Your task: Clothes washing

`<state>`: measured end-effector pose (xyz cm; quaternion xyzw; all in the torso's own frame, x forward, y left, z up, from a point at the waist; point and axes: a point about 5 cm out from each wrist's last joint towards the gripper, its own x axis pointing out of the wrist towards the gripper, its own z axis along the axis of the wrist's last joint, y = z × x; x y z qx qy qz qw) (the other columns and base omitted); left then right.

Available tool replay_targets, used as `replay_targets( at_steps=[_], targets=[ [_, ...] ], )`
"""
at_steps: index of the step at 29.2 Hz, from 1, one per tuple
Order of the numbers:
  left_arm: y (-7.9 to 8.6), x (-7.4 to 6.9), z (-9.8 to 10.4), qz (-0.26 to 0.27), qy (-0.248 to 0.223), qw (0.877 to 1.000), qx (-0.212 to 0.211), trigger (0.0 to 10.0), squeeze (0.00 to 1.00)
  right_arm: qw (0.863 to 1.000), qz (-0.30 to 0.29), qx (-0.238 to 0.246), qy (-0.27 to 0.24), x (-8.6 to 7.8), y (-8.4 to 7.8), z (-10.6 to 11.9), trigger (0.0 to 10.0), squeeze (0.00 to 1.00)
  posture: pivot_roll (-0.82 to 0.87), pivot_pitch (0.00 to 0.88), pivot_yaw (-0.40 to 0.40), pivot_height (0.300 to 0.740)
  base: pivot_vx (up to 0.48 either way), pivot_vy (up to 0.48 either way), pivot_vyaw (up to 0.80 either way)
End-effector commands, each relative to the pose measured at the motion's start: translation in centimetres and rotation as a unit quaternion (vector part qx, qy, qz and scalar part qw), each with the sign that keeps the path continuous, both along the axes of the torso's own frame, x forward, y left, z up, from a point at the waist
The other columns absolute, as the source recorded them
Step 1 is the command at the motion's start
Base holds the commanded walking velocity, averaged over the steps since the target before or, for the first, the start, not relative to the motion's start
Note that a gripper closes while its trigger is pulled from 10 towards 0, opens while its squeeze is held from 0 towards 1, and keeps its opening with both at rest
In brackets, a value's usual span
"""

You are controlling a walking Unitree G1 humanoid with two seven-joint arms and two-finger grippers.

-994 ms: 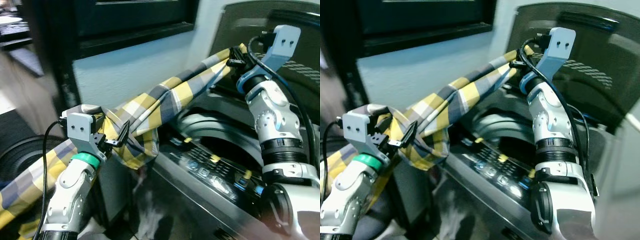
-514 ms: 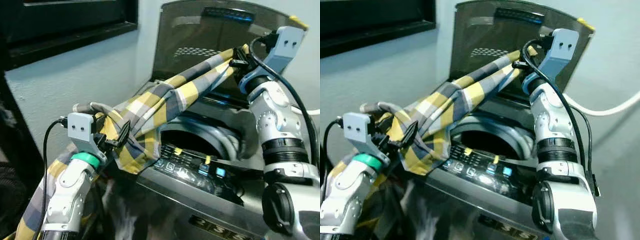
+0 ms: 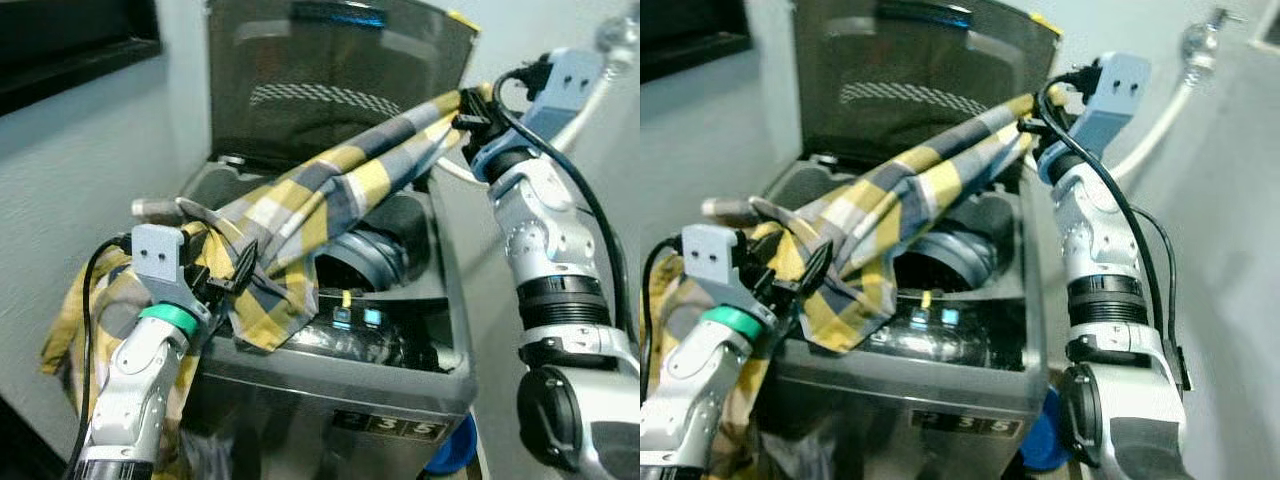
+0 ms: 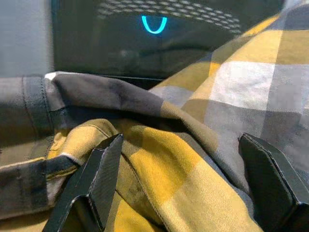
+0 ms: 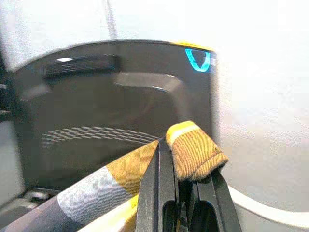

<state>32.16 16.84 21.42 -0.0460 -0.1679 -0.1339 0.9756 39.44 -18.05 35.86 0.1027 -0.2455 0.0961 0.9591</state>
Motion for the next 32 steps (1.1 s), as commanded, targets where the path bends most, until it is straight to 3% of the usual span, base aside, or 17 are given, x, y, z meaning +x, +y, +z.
replay_targets(
  at_steps=[1, 12, 18, 25, 32],
  targets=[
    [-0.6, -0.2, -0.3, -0.017, 0.010, 1.000, 0.004, 10.0, 0.00, 1.000, 0.022, 0.001, -0.019, -0.5, 0.2, 1.2, 10.0, 0.00, -0.01, 0.004, -0.014, 0.740, 0.000, 0.000, -0.80],
    [-0.7, -0.3, -0.4, -0.015, 0.014, 1.000, -0.004, 10.0, 0.00, 0.997, 0.068, -0.008, -0.024, -0.8, 1.8, 1.1, 10.0, 0.00, 0.00, 0.000, -0.018, 0.740, 0.000, 0.000, -0.80],
    [0.3, -0.4, 0.2, 0.037, 0.017, 0.999, -0.001, 10.0, 0.00, 0.993, 0.113, -0.016, -0.015, -1.1, 3.9, 0.4, 10.0, 0.00, 0.00, 0.000, -0.024, 0.740, 0.000, 0.000, -0.80],
    [1.0, -0.5, 1.1, 0.070, 0.004, 0.998, 0.004, 10.0, 0.00, 0.990, 0.139, -0.030, -0.009, -1.3, 5.1, -0.2, 10.0, 0.00, 0.01, 0.000, -0.031, 0.740, 0.000, 0.000, -0.80],
    [1.8, -0.7, 3.2, 0.105, -0.016, 0.994, -0.013, 10.0, 0.00, 0.980, 0.189, -0.065, 0.008, -1.9, 7.3, -1.4, 10.0, 0.00, 0.01, 0.000, -0.037, 0.740, 0.000, 0.000, 0.00]
  ],
)
